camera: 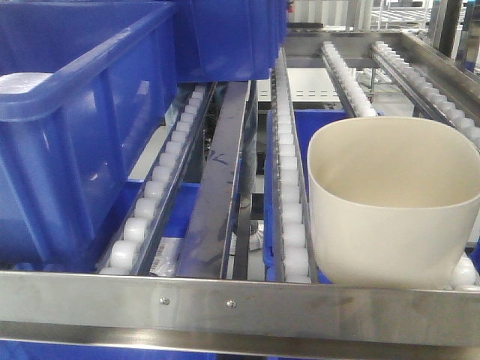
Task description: Move white bin to right shelf second layer
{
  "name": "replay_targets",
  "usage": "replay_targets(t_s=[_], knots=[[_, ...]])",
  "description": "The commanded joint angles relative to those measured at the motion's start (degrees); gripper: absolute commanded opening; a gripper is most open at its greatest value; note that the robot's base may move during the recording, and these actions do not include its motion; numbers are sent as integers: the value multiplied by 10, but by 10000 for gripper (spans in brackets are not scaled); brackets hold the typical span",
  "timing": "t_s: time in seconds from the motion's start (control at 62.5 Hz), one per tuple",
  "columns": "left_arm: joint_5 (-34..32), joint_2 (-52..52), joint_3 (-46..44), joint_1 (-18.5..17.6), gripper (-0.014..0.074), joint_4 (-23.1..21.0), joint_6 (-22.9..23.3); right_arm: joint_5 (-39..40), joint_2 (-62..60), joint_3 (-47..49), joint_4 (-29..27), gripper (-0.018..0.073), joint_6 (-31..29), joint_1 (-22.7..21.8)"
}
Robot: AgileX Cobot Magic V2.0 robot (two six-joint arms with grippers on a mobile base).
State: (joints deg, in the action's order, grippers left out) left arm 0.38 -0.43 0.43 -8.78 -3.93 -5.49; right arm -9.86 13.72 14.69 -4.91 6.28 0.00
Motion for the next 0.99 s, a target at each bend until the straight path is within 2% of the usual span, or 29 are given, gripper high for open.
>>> replay_targets(t_s=[0.0,0.208,0.416,0.977], knots=[[-50,-8,19,-2,85,-3,4,32,-44,-14,7,56,-2,-13],[-50,-8,19,-2,85,-3,4,41,-145,-95,7,56,-2,-38],[-50,-8,19,-2,85,-3,4,137,-154,-155,-1,56,-1,-44],[-50,-8,19,-2,85,-3,4,138,-154,-155,-1,56,-1,-44]])
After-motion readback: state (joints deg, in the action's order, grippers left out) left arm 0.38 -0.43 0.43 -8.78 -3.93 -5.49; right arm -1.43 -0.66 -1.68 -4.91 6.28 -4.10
